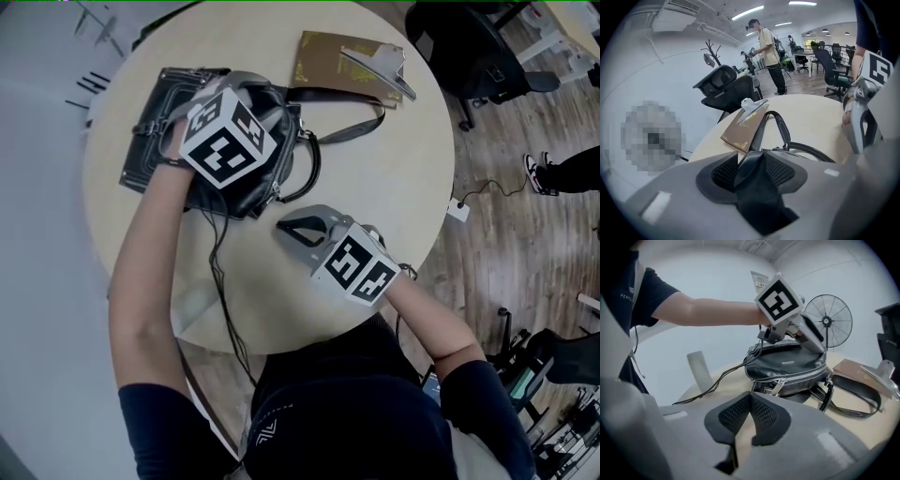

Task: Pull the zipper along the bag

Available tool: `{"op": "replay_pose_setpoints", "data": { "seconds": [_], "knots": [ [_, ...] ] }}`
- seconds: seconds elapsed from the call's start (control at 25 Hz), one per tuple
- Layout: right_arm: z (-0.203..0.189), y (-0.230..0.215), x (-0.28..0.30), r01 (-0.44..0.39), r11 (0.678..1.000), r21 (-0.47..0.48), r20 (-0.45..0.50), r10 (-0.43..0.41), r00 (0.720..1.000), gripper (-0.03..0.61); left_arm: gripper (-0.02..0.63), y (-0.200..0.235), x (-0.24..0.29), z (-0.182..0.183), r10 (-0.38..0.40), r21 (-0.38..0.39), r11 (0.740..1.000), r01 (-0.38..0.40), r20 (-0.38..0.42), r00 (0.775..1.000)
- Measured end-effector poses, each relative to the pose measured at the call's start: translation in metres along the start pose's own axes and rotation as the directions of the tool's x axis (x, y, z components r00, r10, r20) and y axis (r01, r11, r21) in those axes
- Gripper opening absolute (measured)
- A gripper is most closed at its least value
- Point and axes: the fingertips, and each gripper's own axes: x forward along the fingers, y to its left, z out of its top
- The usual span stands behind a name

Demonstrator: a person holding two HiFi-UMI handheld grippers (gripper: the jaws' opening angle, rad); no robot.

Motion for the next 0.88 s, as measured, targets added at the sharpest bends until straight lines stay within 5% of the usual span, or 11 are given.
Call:
{"op": "replay_pose_setpoints", "data": {
  "seconds": [0.24,0.44,0.6,0.72,0.88],
  "knots": [
    [0.004,-0.013,-0.017,0.109,0.992,0.06,0.022,-0.111,0.994,0.004,0.196,-0.017,-0.019,0.004,0.004,-0.03,1.0,-0.002,0.065,0.998],
    [0.011,-0.023,-0.038,0.18,0.978,0.109,0.047,-0.186,0.981,0.005,0.133,-0.022,-0.052,0.002,0.101,-0.196,0.978,-0.077,0.113,0.989],
    [0.017,-0.029,-0.053,0.23,0.963,0.142,0.064,-0.24,0.969,0.005,0.115,-0.026,-0.082,-0.001,0.211,-0.342,0.927,-0.157,0.127,0.969],
    [0.021,-0.031,-0.064,0.265,0.951,0.159,0.07,-0.279,0.958,0.005,0.043,-0.035,-0.104,-0.007,0.29,-0.428,0.878,-0.215,0.118,0.95],
    [0.031,-0.031,-0.076,0.294,0.94,0.173,0.095,-0.313,0.945,0.005,0.018,-0.055,-0.127,-0.013,0.334,-0.515,0.826,-0.231,0.117,0.935]
  ]
}}
